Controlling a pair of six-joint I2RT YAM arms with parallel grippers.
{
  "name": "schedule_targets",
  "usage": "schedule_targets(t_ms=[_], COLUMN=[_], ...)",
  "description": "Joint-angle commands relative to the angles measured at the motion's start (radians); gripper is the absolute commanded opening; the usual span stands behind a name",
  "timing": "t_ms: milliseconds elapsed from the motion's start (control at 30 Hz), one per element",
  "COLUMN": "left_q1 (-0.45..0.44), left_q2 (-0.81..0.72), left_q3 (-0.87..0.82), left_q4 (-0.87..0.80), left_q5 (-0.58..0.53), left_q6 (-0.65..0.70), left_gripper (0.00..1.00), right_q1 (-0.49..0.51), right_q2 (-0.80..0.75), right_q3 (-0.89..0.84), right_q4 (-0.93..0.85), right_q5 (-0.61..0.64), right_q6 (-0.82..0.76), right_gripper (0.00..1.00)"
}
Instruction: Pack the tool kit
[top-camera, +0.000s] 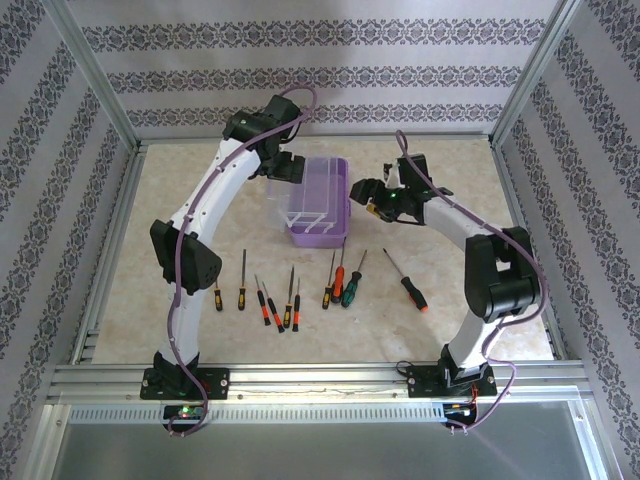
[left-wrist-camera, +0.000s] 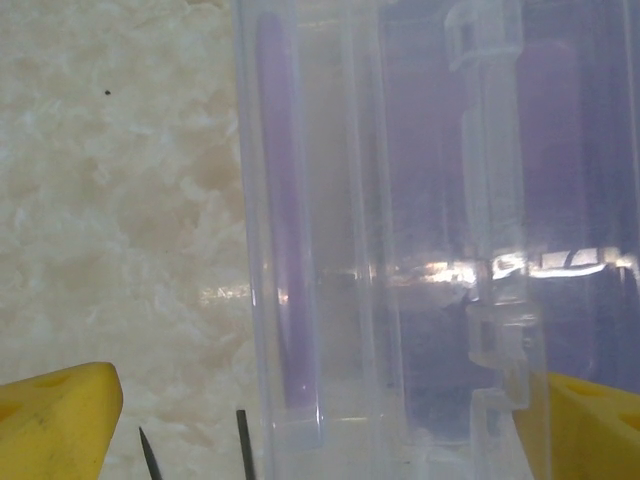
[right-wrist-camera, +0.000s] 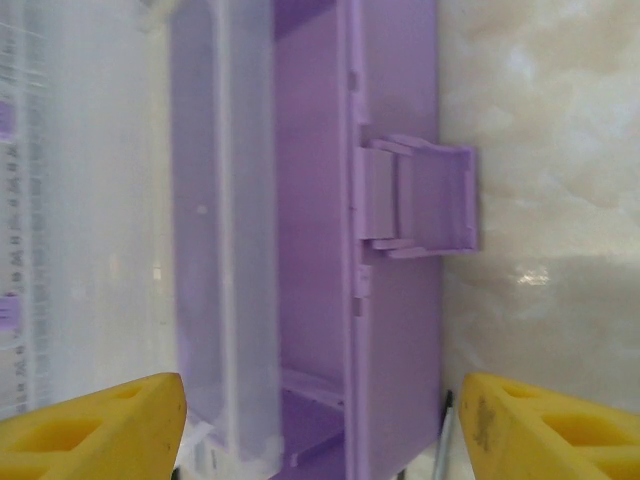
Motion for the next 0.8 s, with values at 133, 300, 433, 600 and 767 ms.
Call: schedule_targets(t_ms=[133,300,433,600,767], left_q1=[-0.009,-0.008,-0.002,0.027,0.034], left_q2=[-0.047,-0.07,-0.091,-0.138,-0.154], left_q3=[-0.093,-0.138,-0.165,-0.238,-0.273], left_q4=[0.029,0.063,0.084,0.144,0.16], left_q5=[0.018,0.038,0.062,0.12,0.134], left_q6=[0.029,0.035,0.047,0.042,0.051], left_gripper=[0.96,0.88,0.82,0.8,0.78], right_q1=[0.053,0.081,0.094,0.097,0.105], right_q2=[0.112,0.177,0.216,0.242,0.252], right_q3=[0.1,0.171,0.207,0.226,0.225], right_q4=[-0.081,-0.125,-0.143,-0.136,-0.128], right_q5=[0.049,0.095,0.135,0.157,0.144], right_q6=[-0.067,-0.086,-0.089,-0.071,-0.076], right_gripper=[0.71,0.67,0.6,0.53,0.52])
